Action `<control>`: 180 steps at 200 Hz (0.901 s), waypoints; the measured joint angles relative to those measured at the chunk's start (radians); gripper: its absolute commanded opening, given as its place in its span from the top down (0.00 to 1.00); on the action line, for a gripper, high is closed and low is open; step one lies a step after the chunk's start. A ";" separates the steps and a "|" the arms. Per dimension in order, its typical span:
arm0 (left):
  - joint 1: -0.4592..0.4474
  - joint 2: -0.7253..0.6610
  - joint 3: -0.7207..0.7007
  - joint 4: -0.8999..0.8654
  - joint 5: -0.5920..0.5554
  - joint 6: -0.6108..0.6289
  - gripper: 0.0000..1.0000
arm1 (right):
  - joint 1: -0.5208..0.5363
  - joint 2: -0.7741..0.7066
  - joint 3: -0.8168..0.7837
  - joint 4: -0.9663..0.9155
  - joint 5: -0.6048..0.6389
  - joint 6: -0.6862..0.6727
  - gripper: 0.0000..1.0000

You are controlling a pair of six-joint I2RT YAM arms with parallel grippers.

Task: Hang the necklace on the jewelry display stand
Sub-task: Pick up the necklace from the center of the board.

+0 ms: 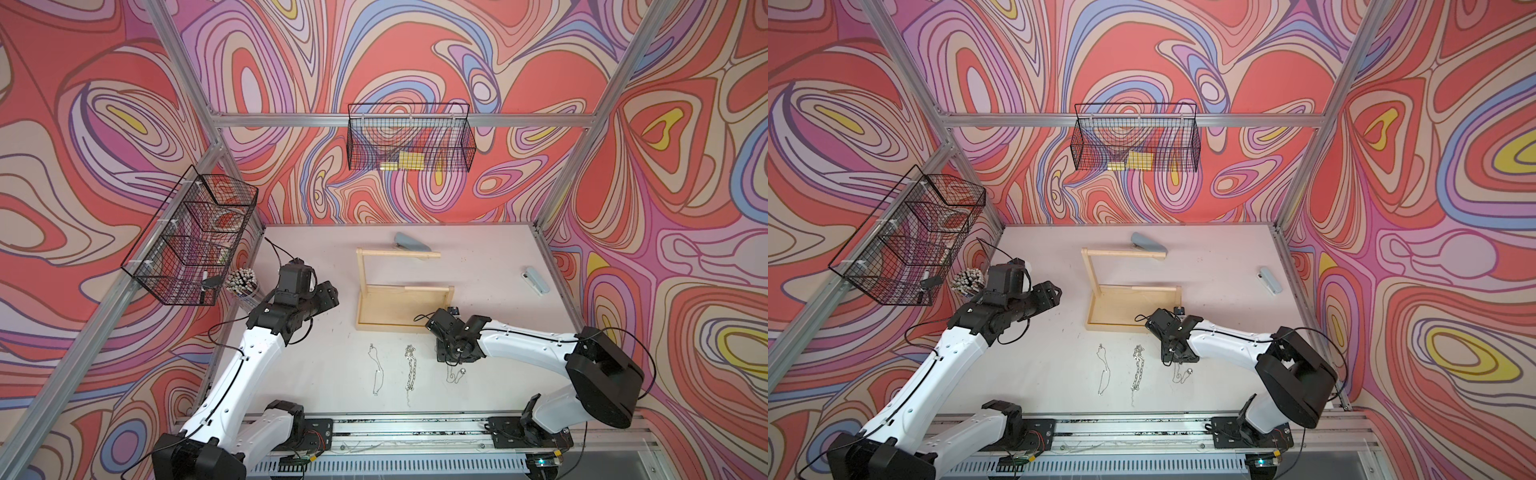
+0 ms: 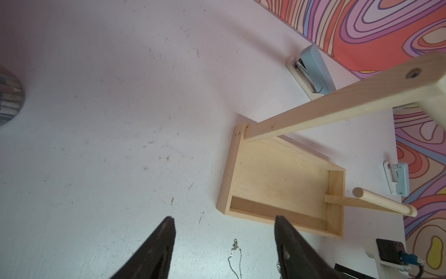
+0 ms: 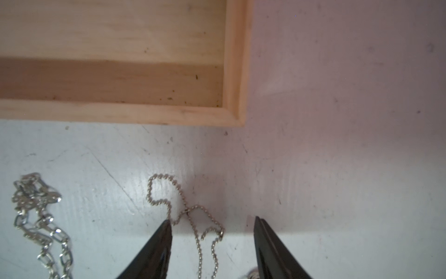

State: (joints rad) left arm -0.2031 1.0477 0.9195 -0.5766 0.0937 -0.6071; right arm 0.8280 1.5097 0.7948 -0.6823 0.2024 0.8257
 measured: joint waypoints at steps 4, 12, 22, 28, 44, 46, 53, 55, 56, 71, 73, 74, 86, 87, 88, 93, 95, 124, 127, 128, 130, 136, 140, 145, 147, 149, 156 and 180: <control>0.000 0.000 0.000 0.000 0.000 0.000 0.31 | 0.000 0.000 -0.004 0.001 -0.002 0.000 0.42; 0.000 0.000 0.000 0.000 0.000 0.000 0.31 | 0.000 0.000 -0.011 0.003 -0.005 0.000 0.43; 0.000 0.000 0.000 0.000 0.001 -0.004 0.31 | 0.000 0.000 -0.021 0.004 -0.010 0.002 0.44; 0.000 0.000 0.000 0.000 0.003 -0.006 0.32 | 0.000 0.000 -0.026 0.006 -0.013 0.003 0.45; 0.000 0.000 0.000 0.000 0.004 -0.011 0.32 | 0.000 -0.002 -0.035 0.016 -0.016 0.008 0.47; 0.000 0.000 0.000 0.000 0.004 -0.011 0.32 | 0.000 -0.003 -0.036 0.018 -0.016 0.011 0.47; 0.000 0.000 0.000 0.000 0.006 -0.011 0.32 | 0.000 -0.005 -0.039 0.021 -0.016 0.012 0.48; 0.000 0.000 0.000 0.000 0.007 -0.011 0.32 | 0.000 -0.006 -0.040 0.023 -0.016 0.013 0.48; 0.000 0.000 0.000 0.000 0.007 -0.011 0.32 | 0.000 -0.007 -0.040 0.023 -0.016 0.014 0.48; 0.000 0.000 0.000 0.000 0.008 -0.014 0.32 | -0.003 -0.016 -0.050 0.027 -0.019 0.015 0.49; 0.000 0.000 -0.001 0.000 0.008 -0.014 0.32 | -0.003 -0.016 -0.051 0.027 -0.019 0.016 0.49; 0.000 0.000 -0.001 0.000 0.008 -0.015 0.31 | -0.004 -0.016 -0.051 0.027 -0.019 0.016 0.49; 0.000 0.000 -0.002 0.000 0.011 -0.015 0.32 | -0.008 -0.018 -0.054 0.034 -0.023 0.016 0.53; 0.000 0.000 -0.002 0.000 0.011 -0.016 0.32 | -0.008 -0.018 -0.054 0.034 -0.023 0.016 0.54; 0.000 0.000 -0.002 0.000 0.011 -0.016 0.32 | -0.009 -0.018 -0.054 0.034 -0.024 0.015 0.54; 0.000 0.000 -0.002 0.000 0.013 -0.016 0.32 | -0.010 -0.019 -0.055 0.038 -0.025 0.018 0.55; 0.000 0.000 -0.002 0.000 0.014 -0.016 0.32 | -0.012 -0.019 -0.056 0.039 -0.026 0.014 0.55; 0.000 0.000 -0.003 0.001 0.019 -0.018 0.32 | -0.031 -0.035 -0.071 0.054 -0.040 0.012 0.56; 0.000 0.000 -0.004 0.000 0.019 -0.019 0.32 | -0.033 -0.038 -0.073 0.057 -0.042 0.011 0.56; 0.000 0.000 -0.004 0.000 0.019 -0.019 0.32 | -0.033 -0.038 -0.074 0.058 -0.042 0.010 0.56; 0.000 0.000 -0.005 0.000 0.019 -0.019 0.32 | -0.034 -0.040 -0.076 0.060 -0.043 0.008 0.56; 0.000 0.000 -0.006 0.001 0.019 -0.019 0.32 | -0.036 -0.047 -0.081 0.065 -0.047 0.006 0.56; 0.000 0.000 -0.007 0.000 0.019 -0.019 0.32 | -0.036 -0.050 -0.084 0.068 -0.048 0.005 0.56; 0.000 0.001 -0.007 0.000 0.019 -0.019 0.32 | -0.038 -0.055 -0.088 0.071 -0.050 0.004 0.57; 0.000 0.001 -0.008 0.001 0.019 -0.019 0.32 | -0.038 -0.055 -0.089 0.072 -0.050 0.003 0.57; 0.000 0.001 -0.008 0.001 0.020 -0.019 0.32 | -0.039 -0.056 -0.089 0.072 -0.051 0.002 0.58; 0.000 0.002 -0.009 0.001 0.022 -0.019 0.32 | -0.042 -0.057 -0.090 0.073 -0.053 -0.002 0.60; 0.000 0.011 -0.011 0.002 0.029 -0.026 0.32 | -0.048 -0.055 -0.091 0.077 -0.062 -0.008 0.63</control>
State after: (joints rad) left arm -0.2031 1.0584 0.9089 -0.5751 0.1230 -0.6327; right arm 0.7799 1.4551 0.7036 -0.6048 0.1406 0.8177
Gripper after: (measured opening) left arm 0.681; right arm 0.378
